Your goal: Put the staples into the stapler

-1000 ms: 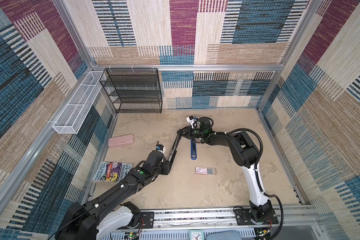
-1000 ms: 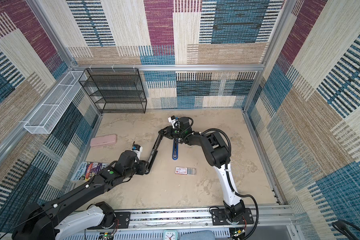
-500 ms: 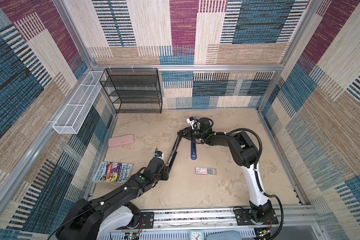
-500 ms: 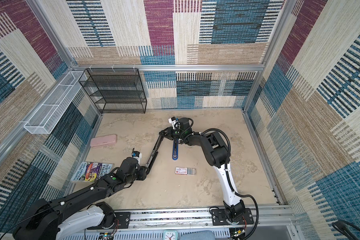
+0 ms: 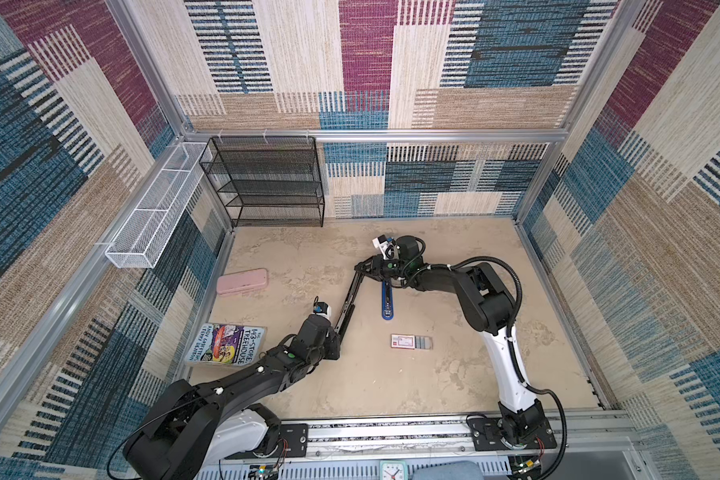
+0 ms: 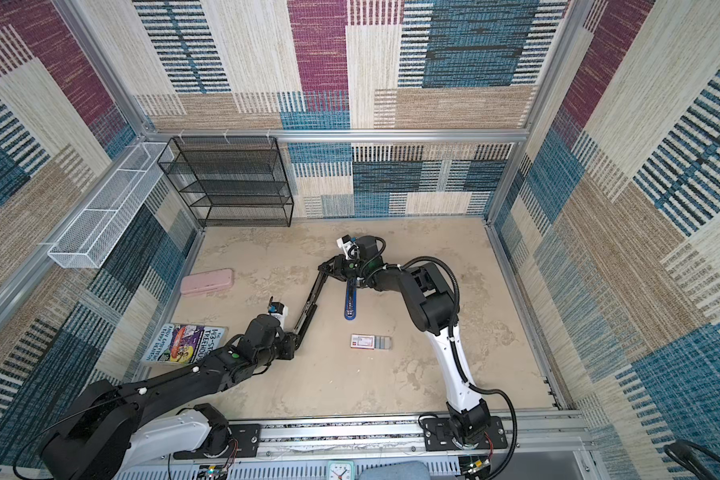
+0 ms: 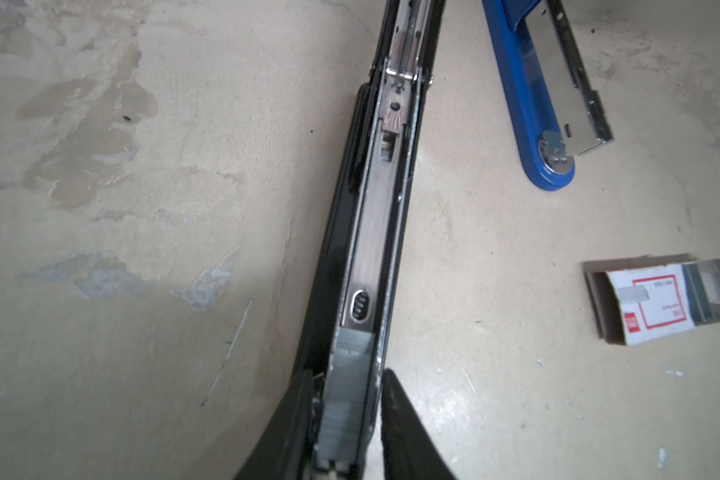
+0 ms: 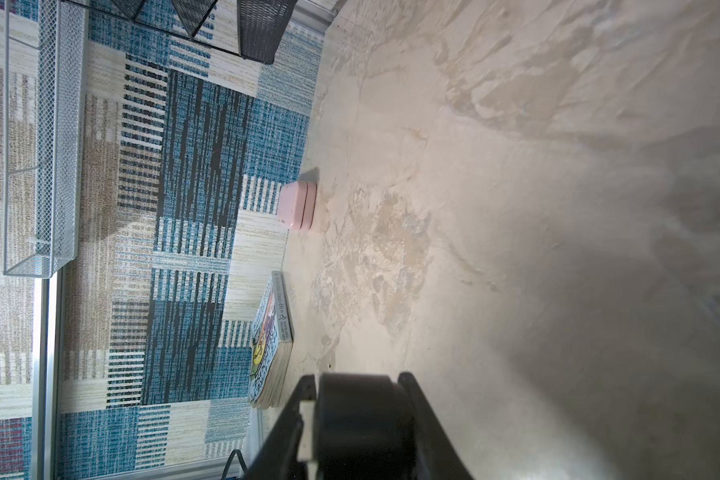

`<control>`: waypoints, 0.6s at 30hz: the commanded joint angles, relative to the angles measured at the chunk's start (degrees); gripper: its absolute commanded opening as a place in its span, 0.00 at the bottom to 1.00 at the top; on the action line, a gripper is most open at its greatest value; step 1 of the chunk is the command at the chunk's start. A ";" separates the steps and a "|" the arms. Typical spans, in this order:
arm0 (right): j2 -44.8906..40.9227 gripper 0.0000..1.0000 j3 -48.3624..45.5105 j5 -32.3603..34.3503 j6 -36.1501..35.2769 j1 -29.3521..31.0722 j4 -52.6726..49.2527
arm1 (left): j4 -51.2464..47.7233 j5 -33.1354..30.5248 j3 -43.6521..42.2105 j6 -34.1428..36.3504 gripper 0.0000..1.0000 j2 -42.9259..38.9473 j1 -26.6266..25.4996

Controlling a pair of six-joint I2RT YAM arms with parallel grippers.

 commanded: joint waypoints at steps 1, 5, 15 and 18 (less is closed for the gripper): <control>0.13 0.26 0.60 0.10 0.27 0.15 1.07 | 2.30 1.07 -0.39 1.38 0.29 -0.37 0.00; 0.33 0.26 0.78 0.29 -0.01 0.15 0.63 | 3.02 1.35 -0.86 1.27 0.22 0.01 0.03; -2.19 0.26 0.82 2.85 -6.16 1.09 -3.71 | 2.31 0.78 0.12 2.74 0.00 -0.23 0.00; -4.22 0.27 0.47 5.33 -10.53 2.18 -6.44 | 2.23 0.87 0.82 3.07 0.00 -0.55 -0.02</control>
